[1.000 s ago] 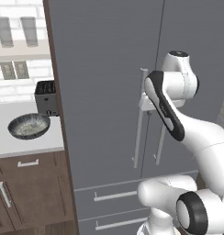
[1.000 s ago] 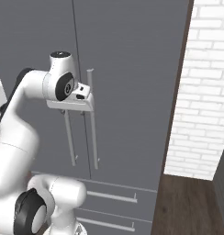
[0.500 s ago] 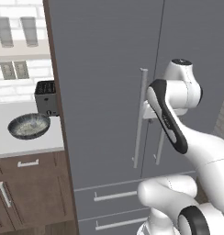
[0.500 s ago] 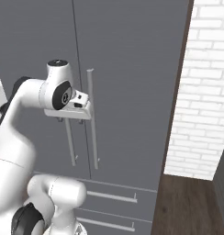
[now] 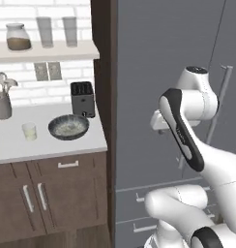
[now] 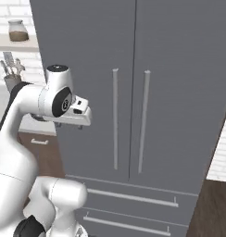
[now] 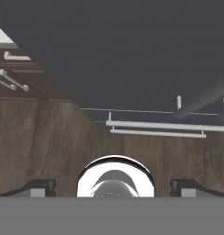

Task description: Grab a lemon wedge from the fridge and one ice cube from the ice bowl, and put them in the glass of lemonade.

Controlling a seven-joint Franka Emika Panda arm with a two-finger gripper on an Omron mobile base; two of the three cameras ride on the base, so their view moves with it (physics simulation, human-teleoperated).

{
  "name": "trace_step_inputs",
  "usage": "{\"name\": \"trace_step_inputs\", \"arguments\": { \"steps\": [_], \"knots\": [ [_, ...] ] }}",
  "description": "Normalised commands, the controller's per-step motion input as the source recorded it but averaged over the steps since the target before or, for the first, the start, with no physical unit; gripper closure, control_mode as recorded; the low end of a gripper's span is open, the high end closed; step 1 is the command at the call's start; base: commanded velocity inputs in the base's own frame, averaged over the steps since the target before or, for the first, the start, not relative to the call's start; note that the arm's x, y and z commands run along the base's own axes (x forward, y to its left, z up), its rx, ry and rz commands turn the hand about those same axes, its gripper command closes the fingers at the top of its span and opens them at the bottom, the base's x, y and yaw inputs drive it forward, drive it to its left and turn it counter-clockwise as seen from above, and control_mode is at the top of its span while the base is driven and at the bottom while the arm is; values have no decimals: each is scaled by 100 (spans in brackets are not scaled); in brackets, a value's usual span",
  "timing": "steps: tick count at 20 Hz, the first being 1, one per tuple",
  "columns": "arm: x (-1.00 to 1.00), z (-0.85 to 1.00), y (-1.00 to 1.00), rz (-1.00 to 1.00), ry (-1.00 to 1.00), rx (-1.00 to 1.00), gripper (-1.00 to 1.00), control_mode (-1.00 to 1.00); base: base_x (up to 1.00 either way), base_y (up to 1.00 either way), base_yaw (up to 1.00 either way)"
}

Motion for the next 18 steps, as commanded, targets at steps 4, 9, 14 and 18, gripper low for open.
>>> {"name": "trace_step_inputs", "arguments": {
  "steps": [4,9,14,18],
  "knots": [
    [0,0,0,0,0,0,-100,100,17,100,0],
    [0,0,0,0,0,0,-100,100,29,100,0],
    [0,0,0,0,0,0,-100,100,62,68,-3],
    [0,0,0,0,0,0,-100,100,53,22,-7]
  ]
}}
